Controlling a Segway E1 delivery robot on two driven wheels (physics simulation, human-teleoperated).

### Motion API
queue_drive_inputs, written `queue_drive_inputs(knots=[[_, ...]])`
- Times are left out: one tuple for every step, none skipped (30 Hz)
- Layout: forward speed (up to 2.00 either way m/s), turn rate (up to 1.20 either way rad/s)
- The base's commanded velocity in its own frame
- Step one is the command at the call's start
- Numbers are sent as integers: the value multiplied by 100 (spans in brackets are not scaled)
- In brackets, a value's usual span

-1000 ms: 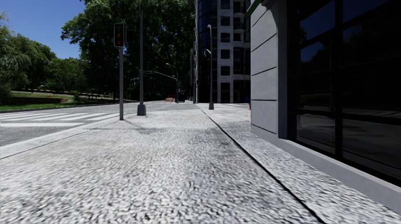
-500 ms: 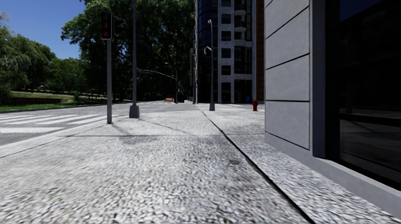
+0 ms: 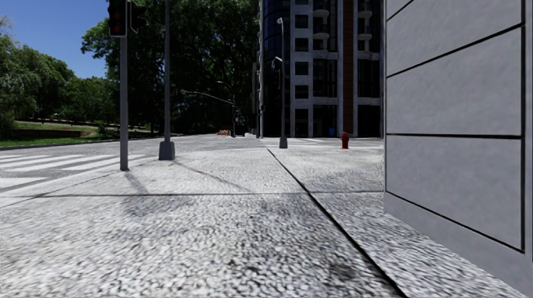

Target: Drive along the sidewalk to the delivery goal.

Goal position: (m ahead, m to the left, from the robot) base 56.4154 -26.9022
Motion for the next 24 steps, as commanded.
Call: queue_drive_inputs(knots=[[200,0],[200,0],[200,0],[200,0],[200,0],[200,0],[200,0],[200,0],[200,0],[200,0],[200,0],[200,0],[200,0],[200,0],[200,0],[200,0],[200,-2],[200,-3],[200,-13],[200,-13],[200,-28],[200,-36],[200,-39],[200,-39]])
